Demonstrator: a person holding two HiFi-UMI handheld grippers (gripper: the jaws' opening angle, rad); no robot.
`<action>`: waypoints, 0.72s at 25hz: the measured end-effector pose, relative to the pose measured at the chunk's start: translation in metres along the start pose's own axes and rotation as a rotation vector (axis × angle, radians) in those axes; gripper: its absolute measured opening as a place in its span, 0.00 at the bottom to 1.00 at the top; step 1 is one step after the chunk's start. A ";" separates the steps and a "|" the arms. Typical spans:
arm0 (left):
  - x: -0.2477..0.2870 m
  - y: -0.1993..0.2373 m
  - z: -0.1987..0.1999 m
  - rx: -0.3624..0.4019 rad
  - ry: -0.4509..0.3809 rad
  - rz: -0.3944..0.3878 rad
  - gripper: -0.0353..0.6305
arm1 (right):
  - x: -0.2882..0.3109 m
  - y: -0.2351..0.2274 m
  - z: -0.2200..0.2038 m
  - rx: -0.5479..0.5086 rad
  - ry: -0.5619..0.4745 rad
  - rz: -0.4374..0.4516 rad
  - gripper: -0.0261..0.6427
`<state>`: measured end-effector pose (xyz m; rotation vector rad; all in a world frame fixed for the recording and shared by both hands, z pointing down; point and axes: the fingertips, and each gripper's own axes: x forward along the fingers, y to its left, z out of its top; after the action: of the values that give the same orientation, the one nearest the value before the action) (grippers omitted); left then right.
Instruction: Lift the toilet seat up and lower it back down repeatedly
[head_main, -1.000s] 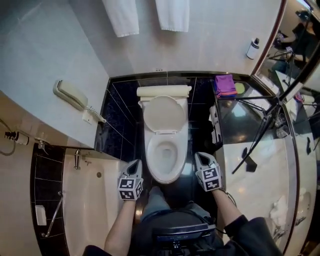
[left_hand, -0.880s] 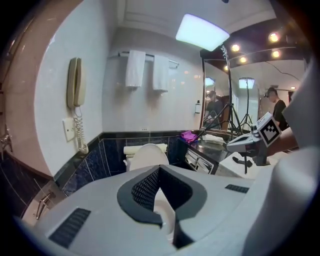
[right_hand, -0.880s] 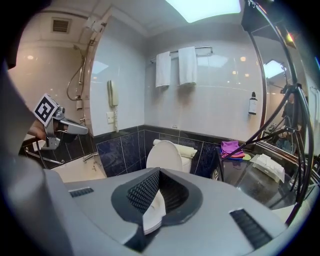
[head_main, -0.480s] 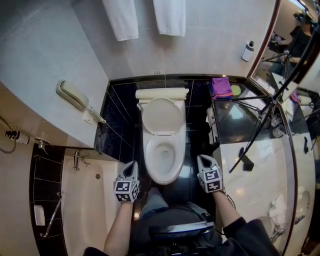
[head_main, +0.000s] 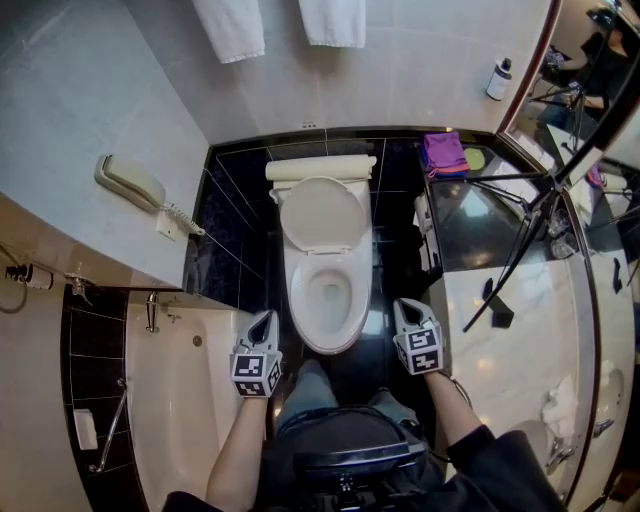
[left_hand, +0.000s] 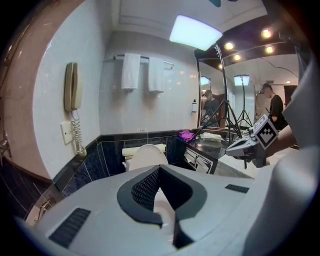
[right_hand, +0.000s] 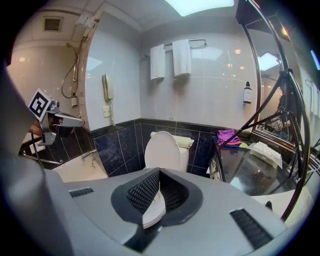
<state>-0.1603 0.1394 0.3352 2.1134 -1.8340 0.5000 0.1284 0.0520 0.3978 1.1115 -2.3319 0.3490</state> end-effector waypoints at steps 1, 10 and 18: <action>0.005 0.000 -0.002 0.011 0.003 -0.006 0.05 | 0.006 -0.001 -0.008 0.005 0.009 -0.001 0.08; 0.050 -0.012 -0.044 0.085 0.063 -0.067 0.05 | 0.062 0.008 -0.097 0.248 0.170 0.030 0.29; 0.122 -0.036 -0.122 0.151 0.105 -0.155 0.05 | 0.143 0.023 -0.204 0.474 0.280 0.067 0.35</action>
<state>-0.1175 0.0905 0.4989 2.2581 -1.6065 0.7162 0.1077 0.0644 0.6464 1.1062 -2.0901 1.0538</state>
